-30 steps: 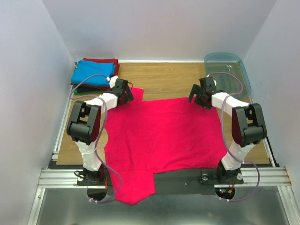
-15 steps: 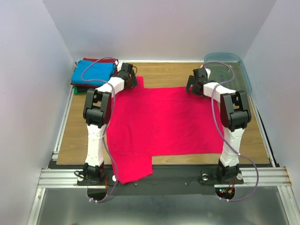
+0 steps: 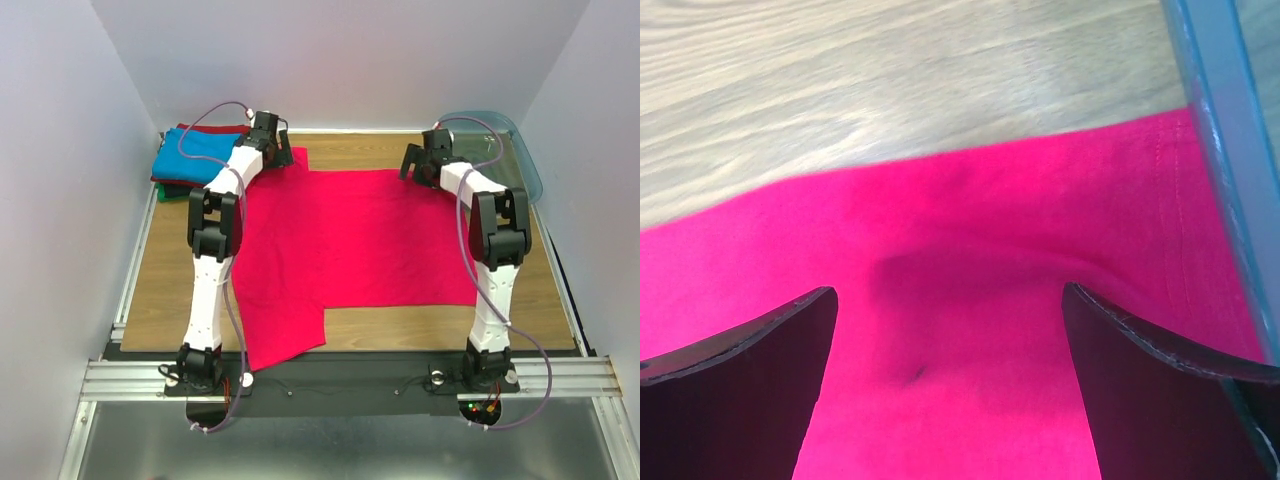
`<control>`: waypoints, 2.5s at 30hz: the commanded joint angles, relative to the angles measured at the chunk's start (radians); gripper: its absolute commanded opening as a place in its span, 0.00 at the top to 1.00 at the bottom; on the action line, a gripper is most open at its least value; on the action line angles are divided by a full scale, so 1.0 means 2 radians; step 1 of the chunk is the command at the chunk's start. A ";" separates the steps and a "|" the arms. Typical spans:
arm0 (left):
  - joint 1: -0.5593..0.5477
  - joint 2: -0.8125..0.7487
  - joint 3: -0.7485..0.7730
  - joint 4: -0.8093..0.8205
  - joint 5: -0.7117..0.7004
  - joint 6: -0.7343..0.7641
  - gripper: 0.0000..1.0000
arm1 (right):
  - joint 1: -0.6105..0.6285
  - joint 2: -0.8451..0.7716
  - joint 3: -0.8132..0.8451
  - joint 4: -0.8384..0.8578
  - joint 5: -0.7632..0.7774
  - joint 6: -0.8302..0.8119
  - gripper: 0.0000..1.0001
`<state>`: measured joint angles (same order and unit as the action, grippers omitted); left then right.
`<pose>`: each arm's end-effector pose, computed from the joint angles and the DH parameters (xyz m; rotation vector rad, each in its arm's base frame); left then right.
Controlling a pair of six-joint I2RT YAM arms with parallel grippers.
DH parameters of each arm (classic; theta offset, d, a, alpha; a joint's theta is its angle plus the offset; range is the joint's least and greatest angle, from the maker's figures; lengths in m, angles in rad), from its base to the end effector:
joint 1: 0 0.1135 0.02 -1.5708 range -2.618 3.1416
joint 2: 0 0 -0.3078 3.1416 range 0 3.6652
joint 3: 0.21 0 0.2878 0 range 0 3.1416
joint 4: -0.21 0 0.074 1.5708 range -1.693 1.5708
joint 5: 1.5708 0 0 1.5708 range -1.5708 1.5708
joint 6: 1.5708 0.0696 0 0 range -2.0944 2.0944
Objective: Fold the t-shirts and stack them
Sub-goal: Flatten the tshirt out, then fold the tshirt
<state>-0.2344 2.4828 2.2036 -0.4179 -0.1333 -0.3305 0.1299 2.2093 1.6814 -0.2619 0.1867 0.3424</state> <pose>0.6442 -0.1443 0.1902 -0.1792 2.2577 -0.1495 0.5739 0.0619 0.1696 0.3381 2.3187 0.0124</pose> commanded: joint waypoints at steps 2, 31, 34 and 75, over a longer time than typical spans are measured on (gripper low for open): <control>-0.013 -0.171 -0.054 -0.010 -0.002 0.007 0.04 | -0.002 -0.129 -0.002 -0.009 -0.084 -0.012 0.00; -0.427 -0.758 -0.824 -0.130 -0.024 -0.494 0.06 | 0.000 -0.580 -0.466 -0.035 -0.073 0.106 0.00; -0.473 -0.739 -0.828 -0.125 -0.012 -0.514 0.07 | 0.000 -0.574 -0.470 -0.037 -0.069 0.105 0.00; -0.495 -0.592 -0.728 -0.194 -0.146 -0.505 1.00 | -0.001 -0.731 -0.598 -0.194 0.026 0.312 0.00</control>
<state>-1.2308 1.3037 0.6876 -0.7254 -0.2928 -1.3643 0.1265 0.7647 0.5083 -0.6075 0.2382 0.8658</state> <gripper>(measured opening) 0.029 0.998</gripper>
